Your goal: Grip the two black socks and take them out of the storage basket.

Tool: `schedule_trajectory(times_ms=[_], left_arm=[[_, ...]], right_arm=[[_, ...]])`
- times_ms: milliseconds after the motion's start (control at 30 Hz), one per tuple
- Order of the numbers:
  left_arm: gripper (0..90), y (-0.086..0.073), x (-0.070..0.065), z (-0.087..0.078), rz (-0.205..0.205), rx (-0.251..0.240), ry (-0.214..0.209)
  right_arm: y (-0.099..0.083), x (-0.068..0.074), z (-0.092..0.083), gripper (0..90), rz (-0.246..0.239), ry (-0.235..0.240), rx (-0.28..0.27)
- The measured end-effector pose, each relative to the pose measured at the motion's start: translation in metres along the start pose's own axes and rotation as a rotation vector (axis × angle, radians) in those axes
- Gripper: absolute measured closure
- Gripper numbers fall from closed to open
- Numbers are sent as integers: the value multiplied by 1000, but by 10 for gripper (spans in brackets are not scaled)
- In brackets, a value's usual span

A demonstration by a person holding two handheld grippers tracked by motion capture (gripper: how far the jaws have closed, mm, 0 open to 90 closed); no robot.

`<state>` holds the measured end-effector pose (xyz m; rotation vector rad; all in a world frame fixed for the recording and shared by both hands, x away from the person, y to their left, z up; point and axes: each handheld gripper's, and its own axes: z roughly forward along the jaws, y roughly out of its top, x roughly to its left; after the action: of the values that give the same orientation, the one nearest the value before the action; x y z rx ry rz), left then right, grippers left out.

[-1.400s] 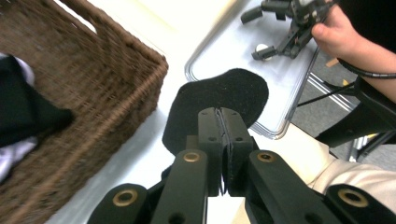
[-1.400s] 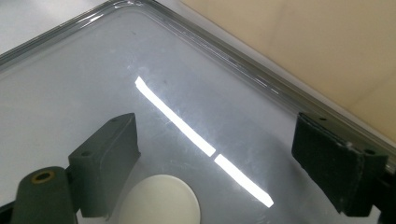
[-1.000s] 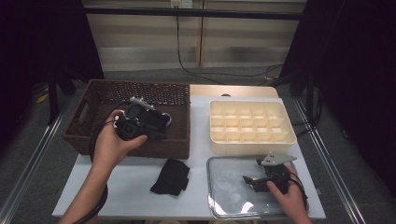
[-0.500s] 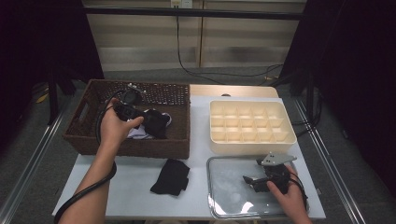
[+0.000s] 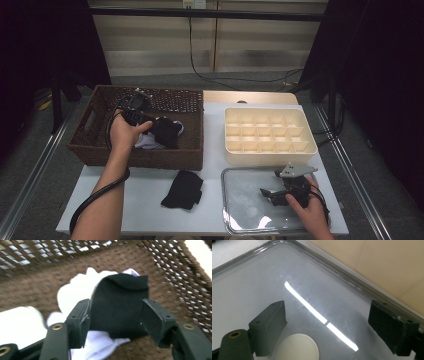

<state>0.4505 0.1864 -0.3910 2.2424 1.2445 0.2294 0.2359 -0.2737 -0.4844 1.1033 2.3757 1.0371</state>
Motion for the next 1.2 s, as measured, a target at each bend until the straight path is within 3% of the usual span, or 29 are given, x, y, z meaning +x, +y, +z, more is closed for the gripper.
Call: schedule_trajectory(times_ms=[67,133,333,500,633,800,900,933,967,1033,1067,1167,1200], left_arm=[[387,0,0,2,-9,12,-1],[415,2,-2,5,28,32,-5],[402,3,-3,8,44,30,-25],[379,1,4,13,10,28,-38],[378,0,5,22,12,49,-51],[382,-1,6,34,-34,56,-72],[505,-3,5,41,-38,93,-71],[505,-3,4,42,-28,106,-59],[662,-3,3,41,-34,112,-25],[777,-2,2,40,-30,110,-28],[777,-1,1,39,-33,106,-26],[835,6,-4,30,10,120,7],[838,7,-4,26,-4,121,8]], right_arm=[[0,0,0,141,0,0,0],[0,0,0,141,0,0,0],[0,0,0,141,1,0,0],[0,0,0,141,0,-1,2],[0,0,0,141,0,-1,2],[0,0,0,141,1,-1,2],[0,0,0,141,1,-1,2],[0,0,0,141,1,-1,2],[0,0,0,141,1,-1,2],[0,0,0,141,1,-1,2],[0,0,0,141,0,-1,2],[0,0,0,141,1,-1,2],[0,0,0,141,0,-1,2]])
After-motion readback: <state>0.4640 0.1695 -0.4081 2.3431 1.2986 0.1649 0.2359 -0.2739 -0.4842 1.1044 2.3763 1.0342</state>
